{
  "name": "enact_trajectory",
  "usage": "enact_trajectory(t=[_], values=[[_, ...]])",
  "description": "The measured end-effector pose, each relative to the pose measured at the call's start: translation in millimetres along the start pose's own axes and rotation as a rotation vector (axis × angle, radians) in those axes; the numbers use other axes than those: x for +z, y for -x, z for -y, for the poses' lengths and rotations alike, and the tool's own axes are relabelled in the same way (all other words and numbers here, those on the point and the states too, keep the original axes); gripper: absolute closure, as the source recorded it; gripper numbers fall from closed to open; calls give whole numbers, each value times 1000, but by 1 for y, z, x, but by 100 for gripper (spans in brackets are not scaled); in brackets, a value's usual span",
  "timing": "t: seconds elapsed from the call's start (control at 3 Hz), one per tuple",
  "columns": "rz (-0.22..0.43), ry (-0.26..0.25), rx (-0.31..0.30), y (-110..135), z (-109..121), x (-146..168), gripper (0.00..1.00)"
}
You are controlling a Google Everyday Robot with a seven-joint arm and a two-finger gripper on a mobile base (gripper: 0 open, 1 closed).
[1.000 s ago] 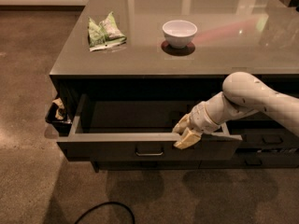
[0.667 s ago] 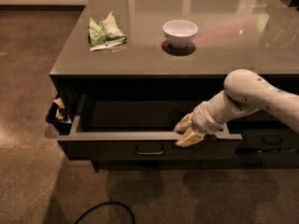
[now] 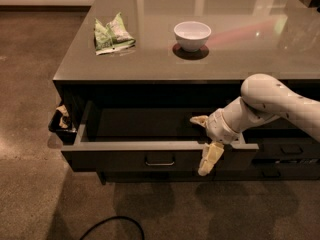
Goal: Open top drawer
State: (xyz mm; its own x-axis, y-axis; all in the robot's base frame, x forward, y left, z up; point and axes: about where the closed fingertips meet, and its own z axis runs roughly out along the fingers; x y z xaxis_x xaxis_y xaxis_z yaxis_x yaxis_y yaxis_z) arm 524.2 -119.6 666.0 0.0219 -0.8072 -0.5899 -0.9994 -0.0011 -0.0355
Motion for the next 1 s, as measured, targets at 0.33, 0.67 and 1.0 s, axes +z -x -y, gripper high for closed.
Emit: enact_trajectory(t=[0.33,0.67,1.0], values=[[0,0,0,0,0,0,0],[-22,2,-3,-1,-8,2,0],[-40,2,2,-10,-23,1,0]])
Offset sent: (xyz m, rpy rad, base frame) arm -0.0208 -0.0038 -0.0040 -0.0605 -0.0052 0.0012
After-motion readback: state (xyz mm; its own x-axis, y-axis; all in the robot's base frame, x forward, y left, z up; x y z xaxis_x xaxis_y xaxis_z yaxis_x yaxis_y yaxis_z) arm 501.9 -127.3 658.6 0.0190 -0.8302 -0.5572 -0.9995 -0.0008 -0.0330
